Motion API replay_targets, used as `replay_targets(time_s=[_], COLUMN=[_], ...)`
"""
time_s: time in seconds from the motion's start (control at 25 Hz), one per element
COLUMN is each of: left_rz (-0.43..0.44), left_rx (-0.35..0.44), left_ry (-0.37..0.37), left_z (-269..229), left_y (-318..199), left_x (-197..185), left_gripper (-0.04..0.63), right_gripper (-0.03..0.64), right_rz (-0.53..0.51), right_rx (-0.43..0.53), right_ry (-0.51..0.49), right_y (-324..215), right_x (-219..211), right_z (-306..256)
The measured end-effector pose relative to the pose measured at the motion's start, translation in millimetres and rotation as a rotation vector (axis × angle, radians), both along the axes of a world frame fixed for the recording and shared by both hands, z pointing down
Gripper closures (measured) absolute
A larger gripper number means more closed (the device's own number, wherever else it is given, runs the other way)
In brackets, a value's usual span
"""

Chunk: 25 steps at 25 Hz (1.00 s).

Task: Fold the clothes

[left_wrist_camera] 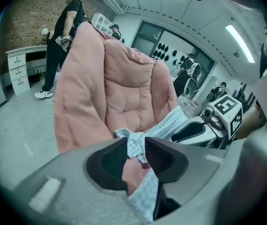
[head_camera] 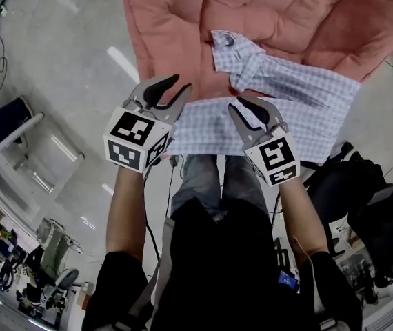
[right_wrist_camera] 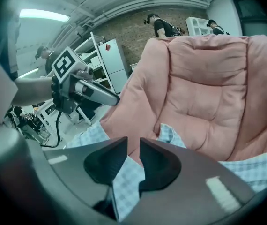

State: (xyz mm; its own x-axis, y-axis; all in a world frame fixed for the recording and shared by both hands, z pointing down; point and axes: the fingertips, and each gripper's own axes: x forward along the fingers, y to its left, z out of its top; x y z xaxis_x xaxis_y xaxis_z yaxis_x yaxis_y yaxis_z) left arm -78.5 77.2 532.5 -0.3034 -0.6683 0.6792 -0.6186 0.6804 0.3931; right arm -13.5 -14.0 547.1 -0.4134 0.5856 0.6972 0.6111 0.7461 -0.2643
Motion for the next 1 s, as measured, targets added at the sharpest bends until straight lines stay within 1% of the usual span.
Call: replay_targets(time_s=[0.08,0.16,0.28,0.36,0.44,0.52,0.64,0.76,0.84,0.92,0.96,1.0], left_rz=[0.005,0.004,-0.018,-0.024,-0.009,-0.006,-0.041,-0.112,-0.17,-0.213,-0.226,-0.236], left_rx=[0.006,-0.003,-0.019,-0.043,-0.082,-0.114,-0.151,-0.181,-0.183,-0.191,-0.201,-0.215], left_ry=[0.018,0.026,0.058,0.078,0.082,0.098,0.144,0.168,0.184,0.212,0.225,0.233], left_z=[4.1,10.4,31.6,51.4,71.3,89.9,120.9,150.2,165.2,179.8,187.5,195.0], left_y=[-30.9,-63.9,-107.8,-129.6,-145.1,-154.1,-162.9,-168.9,-168.7,-166.9,-165.6,-164.3], left_x=[-5.2,-12.6,-27.4,-35.7,-42.3,-47.0,-51.5,-59.2,-64.8,-65.7,-65.4,-66.1], left_gripper=[0.472,0.472,0.471,0.471,0.471,0.471,0.469,0.465,0.462,0.439,0.409,0.403], right_gripper=[0.526,0.526,0.526,0.526,0.529,0.531,0.532,0.54,0.543,0.546,0.546,0.548], right_rz=[0.037,0.08,0.125,0.145,0.157,0.165,0.171,0.185,0.193,0.197,0.2,0.205], right_rx=[-0.009,-0.016,-0.023,-0.03,-0.041,-0.052,-0.06,-0.062,-0.068,-0.071,-0.07,-0.067], right_ry=[-0.01,-0.009,-0.001,0.013,0.027,0.035,0.052,0.074,0.078,0.082,0.086,0.092], right_y=[-26.1,-57.9,-98.8,-119.5,-136.7,-150.5,-168.9,-184.7,-189.9,-193.2,-195.0,-197.1], right_x=[-3.4,-5.5,-6.4,-2.9,-0.5,0.0,-0.3,-3.4,-6.8,-8.5,-9.3,-10.4], right_z=[-4.7,-3.7,0.4,3.9,7.6,9.9,15.5,20.4,19.6,19.4,20.3,22.0])
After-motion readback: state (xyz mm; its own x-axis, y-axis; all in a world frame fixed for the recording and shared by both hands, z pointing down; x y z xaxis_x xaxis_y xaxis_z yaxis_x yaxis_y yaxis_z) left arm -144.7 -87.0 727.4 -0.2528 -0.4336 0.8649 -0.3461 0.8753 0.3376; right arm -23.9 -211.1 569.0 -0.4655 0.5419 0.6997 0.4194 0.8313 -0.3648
